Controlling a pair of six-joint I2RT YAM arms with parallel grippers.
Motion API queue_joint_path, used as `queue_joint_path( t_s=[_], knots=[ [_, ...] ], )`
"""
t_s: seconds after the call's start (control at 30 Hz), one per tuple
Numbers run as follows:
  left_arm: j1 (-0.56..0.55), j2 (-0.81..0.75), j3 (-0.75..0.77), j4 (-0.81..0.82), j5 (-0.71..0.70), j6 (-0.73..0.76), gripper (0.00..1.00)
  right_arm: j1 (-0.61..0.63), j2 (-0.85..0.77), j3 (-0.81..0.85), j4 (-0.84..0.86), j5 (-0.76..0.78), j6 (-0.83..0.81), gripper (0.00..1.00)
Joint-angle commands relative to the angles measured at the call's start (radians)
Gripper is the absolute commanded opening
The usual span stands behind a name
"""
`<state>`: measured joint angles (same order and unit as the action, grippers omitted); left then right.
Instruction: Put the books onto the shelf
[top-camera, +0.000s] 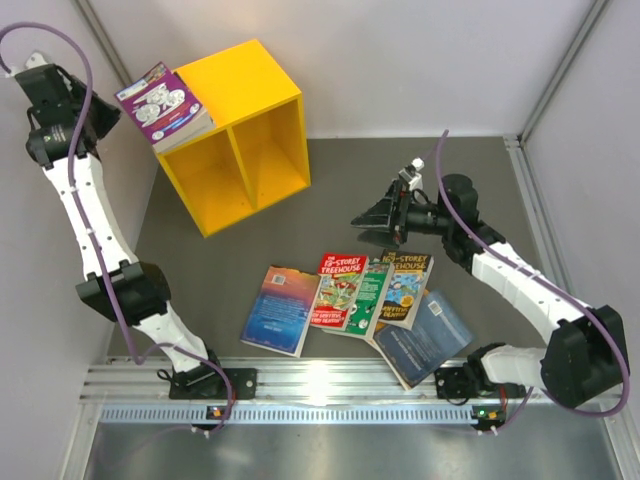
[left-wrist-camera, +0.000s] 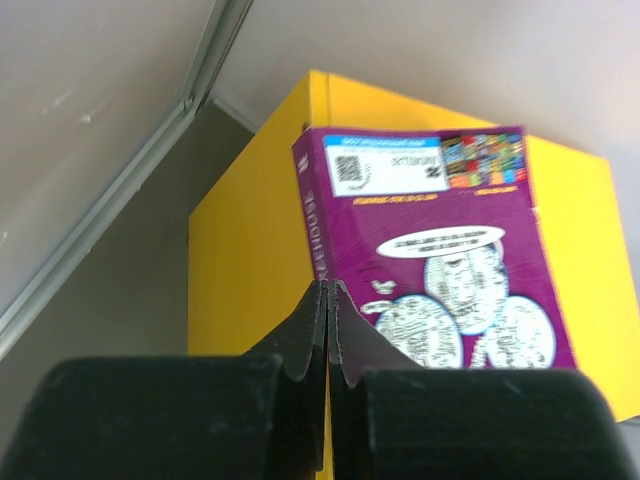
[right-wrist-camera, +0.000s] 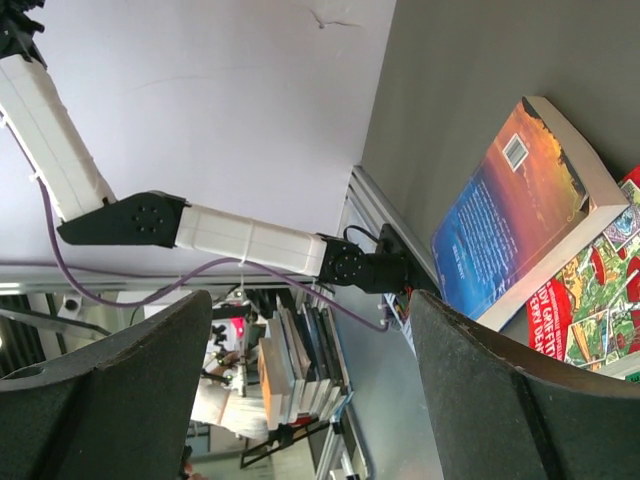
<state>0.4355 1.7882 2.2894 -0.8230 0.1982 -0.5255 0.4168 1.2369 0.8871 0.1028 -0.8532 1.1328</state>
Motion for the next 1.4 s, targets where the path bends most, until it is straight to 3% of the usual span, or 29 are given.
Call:
queue_joint_path(
  t_s=[0.0,0.37,1.03,1.37],
  knots=[
    [-0.006,-0.027,-0.054,0.005,0.023,0.004,0.00,0.004,-0.040,-0.014,0.020,0.006,-0.016,0.80],
    [-0.017,-0.010,-0.125,0.044,0.014,-0.008,0.00,-0.004,-0.047,-0.060,0.025,0.008,-0.016,0.80],
    [-0.046,0.099,0.007,0.079,0.021,-0.073,0.00,-0.006,-0.001,-0.017,0.018,-0.006,-0.042,0.79],
    [-0.055,0.137,0.042,0.102,0.090,-0.091,0.00,-0.006,-0.004,-0.027,0.018,-0.003,-0.036,0.79]
  ],
)
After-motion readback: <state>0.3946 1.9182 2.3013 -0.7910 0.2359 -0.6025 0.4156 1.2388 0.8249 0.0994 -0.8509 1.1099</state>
